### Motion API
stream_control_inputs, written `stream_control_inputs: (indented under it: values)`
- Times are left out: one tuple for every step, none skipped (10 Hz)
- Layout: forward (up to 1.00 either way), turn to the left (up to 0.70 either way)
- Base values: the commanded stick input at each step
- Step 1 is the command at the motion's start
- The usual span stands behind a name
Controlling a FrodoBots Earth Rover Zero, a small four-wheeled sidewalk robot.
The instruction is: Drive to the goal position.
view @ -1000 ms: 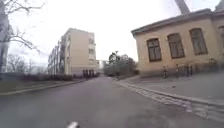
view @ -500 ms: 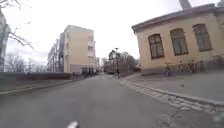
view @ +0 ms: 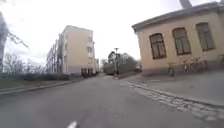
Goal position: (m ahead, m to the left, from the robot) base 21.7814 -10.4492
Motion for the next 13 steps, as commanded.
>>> stream_control_inputs:
  values:
    - [1.0, -0.4]
    - [1.0, -0.4]
    - [1.0, -0.25]
    - [1.0, 0.0]
    - [1.0, 0.0]
    - [1.0, 0.0]
    - [1.0, 0.0]
    - [1.0, 0.0]
    - [1.0, 0.0]
    - [1.0, 0.0]
    - [1.0, 0.0]
    - [1.0, 0.0]
    - [1.0, 0.0]
